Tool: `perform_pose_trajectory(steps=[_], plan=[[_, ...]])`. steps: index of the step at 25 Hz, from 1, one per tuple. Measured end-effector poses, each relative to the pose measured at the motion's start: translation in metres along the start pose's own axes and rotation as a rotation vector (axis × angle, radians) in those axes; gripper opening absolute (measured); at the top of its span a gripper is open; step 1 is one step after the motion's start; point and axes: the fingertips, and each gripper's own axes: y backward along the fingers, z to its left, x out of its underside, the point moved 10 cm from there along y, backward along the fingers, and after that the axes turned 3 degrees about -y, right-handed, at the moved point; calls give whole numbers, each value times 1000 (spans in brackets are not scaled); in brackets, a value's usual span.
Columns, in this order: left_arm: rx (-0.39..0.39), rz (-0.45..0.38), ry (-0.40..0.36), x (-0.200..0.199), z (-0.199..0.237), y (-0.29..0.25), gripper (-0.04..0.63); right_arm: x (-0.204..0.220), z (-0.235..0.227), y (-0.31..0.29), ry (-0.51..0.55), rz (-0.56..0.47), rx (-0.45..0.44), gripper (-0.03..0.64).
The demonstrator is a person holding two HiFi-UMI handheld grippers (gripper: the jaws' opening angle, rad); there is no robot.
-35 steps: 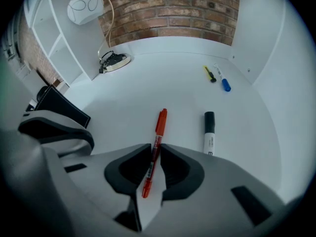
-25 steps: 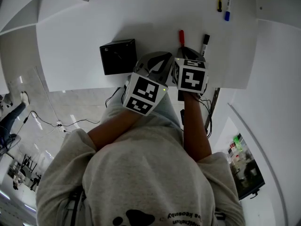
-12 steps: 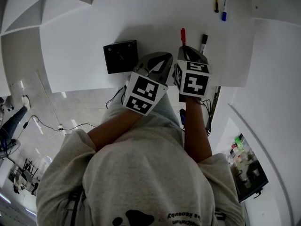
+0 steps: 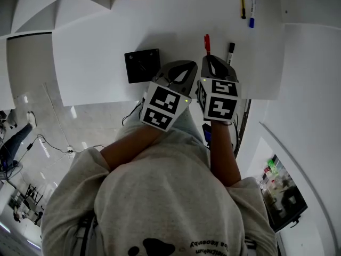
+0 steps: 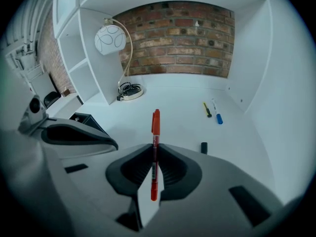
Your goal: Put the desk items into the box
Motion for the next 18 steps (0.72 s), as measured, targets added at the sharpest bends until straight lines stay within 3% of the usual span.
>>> perform_pose_trajectory(steps=[18], plan=[[7, -106, -31, -17, -14, 39, 5, -8, 22, 53, 36, -270, -12, 51]])
